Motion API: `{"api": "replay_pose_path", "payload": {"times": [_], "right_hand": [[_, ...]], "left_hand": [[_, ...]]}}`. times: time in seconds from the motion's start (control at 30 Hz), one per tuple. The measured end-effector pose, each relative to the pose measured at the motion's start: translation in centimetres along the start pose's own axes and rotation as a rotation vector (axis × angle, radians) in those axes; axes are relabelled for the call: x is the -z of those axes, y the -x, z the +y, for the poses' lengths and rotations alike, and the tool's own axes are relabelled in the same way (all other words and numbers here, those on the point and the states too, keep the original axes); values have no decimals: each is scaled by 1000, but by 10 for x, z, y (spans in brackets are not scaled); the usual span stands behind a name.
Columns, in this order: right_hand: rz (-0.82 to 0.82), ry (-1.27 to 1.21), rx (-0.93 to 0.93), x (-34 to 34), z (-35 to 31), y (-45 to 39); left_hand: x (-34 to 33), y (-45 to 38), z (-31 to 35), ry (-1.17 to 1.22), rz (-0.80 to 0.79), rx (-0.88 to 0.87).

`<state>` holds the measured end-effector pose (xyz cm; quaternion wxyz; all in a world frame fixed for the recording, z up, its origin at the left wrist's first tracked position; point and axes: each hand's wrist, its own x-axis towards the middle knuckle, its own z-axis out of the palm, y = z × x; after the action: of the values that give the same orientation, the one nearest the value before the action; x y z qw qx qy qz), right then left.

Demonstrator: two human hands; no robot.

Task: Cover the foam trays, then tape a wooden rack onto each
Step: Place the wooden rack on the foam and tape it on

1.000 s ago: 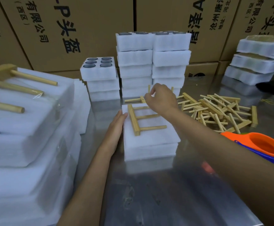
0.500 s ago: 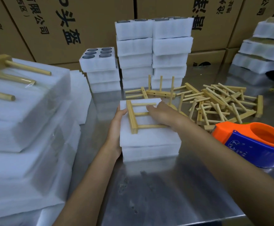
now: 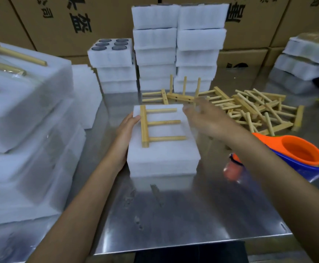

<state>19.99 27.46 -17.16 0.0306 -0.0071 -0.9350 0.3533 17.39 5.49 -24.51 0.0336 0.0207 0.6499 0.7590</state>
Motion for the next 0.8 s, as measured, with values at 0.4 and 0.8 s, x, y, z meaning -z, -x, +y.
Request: {"api": "replay_pose_path", "payload": {"times": [0.4,0.8], "right_hand": [[920,635,-281,13,103,89],[1108,449,76,38,76,87]], "left_hand": [[-2,0,-1,8,133,-8],[-50,53,83,-295,-145,-396]]}}
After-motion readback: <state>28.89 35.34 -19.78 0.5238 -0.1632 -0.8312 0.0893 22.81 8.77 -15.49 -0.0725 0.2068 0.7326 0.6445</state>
